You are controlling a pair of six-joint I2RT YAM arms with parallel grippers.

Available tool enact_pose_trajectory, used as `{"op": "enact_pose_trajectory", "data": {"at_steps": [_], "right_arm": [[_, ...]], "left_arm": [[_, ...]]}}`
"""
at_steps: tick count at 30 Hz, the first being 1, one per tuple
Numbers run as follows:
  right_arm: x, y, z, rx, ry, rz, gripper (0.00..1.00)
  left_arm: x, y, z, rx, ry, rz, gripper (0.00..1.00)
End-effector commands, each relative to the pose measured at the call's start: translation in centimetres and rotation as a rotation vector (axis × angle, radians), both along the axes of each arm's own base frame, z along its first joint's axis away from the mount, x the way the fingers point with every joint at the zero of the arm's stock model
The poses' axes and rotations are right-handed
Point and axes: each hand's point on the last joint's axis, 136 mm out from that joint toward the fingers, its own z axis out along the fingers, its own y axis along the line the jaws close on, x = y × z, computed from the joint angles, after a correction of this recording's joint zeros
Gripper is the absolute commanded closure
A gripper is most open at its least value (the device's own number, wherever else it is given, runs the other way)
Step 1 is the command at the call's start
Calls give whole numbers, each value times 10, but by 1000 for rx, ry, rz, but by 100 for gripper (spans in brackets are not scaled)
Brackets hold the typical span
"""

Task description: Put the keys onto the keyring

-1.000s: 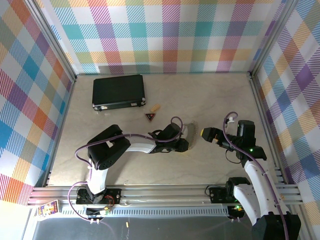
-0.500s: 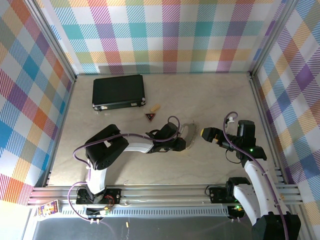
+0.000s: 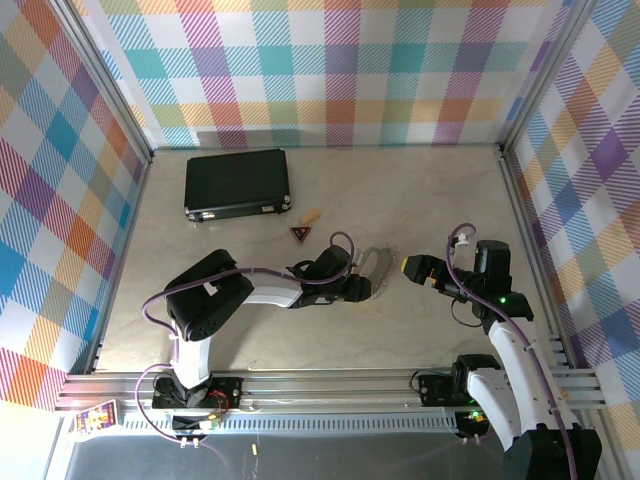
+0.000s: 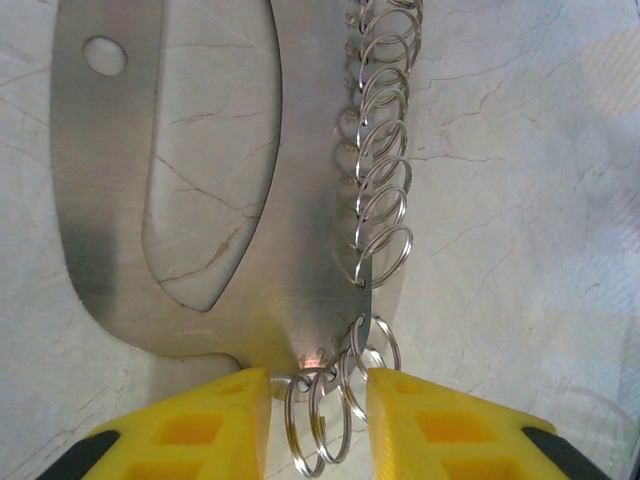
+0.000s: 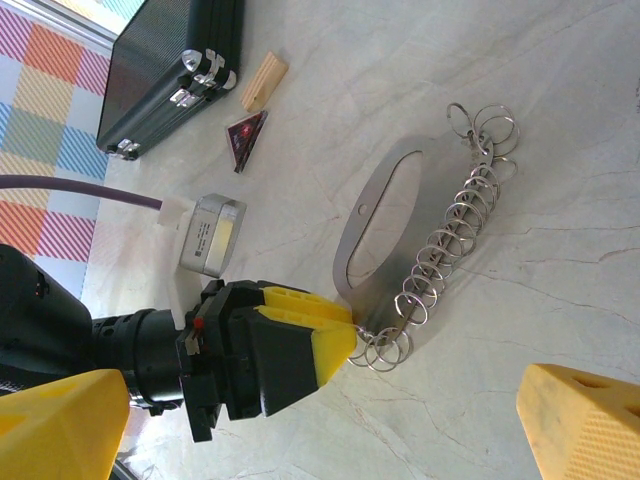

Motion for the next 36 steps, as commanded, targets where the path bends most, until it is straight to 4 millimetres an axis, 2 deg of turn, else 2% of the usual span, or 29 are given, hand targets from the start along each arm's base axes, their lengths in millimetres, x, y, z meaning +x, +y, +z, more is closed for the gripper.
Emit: {"op": "enact_pose_trajectory", "data": {"at_steps": [1, 8, 13, 21, 36], "right_arm": [[1, 2, 17, 12, -46, 19, 1], [1, 2, 16, 14, -44, 20, 1], [0, 2, 15, 10, -43, 19, 1], [1, 2, 17, 10, -49, 20, 1], [0, 1, 17, 6, -47, 19, 1]], "left_arm": [[1, 13, 2, 20, 5, 27, 75], [1, 18, -1, 23, 12, 38, 84], [2, 14, 2, 5, 9, 31, 87], [2, 19, 4, -19, 20, 51, 80], [5, 21, -2, -44, 39, 65, 82]]}}
